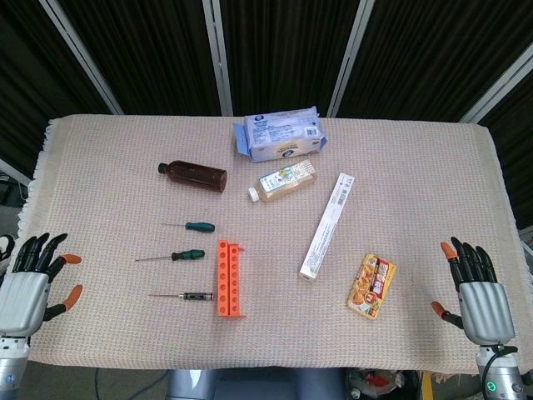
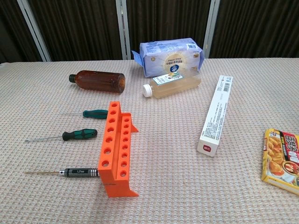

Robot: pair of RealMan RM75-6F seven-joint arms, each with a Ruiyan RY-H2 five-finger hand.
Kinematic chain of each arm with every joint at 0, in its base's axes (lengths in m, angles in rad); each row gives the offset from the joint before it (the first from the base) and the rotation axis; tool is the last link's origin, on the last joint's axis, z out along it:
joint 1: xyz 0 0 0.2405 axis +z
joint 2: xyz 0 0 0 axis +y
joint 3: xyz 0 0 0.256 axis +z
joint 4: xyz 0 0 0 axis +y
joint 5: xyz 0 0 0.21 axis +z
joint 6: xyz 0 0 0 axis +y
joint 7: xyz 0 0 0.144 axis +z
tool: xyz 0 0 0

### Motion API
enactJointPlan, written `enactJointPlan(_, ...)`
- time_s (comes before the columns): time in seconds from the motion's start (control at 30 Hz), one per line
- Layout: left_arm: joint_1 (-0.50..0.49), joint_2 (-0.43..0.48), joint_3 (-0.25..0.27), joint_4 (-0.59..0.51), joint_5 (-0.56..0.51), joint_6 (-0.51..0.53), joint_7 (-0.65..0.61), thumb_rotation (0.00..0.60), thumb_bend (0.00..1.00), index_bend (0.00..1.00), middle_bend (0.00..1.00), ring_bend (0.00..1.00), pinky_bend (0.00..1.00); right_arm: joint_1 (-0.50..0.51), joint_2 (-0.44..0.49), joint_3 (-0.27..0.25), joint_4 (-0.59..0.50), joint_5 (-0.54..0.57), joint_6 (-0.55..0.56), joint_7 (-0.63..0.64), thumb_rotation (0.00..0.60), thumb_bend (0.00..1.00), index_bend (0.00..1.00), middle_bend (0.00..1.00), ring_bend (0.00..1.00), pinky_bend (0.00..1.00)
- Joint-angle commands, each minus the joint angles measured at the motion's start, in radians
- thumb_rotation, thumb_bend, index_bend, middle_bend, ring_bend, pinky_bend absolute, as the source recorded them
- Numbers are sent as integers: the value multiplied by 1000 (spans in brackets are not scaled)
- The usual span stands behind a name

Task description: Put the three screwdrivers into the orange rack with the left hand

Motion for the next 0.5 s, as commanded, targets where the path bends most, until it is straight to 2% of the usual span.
enactJointPlan(0.03,-6,-5,-1,5,-2,-7,-4,600,296,356,88,0,0,-3,-1,-2,1,1,3,0,600,0,0,0,0,0)
enactJointPlan(0.2,-13,-5,1,5,-1,-16,-8,600,295,371,96,0,0,-10,1,-6,2,-3,14,3,600,0,0,0,0,0)
enactJointPlan(0.37,-15,7,1,2,7,-12,-9,600,412,371,98,0,0,-19,1,-9,2,-14,35,11,600,0,0,0,0,0)
enactJointPlan(0.5,-17,17,1,-2,11,-10,2,600,423,371,99,0,0,-24,-3,-12,7,-21,45,16,600,0,0,0,0,0)
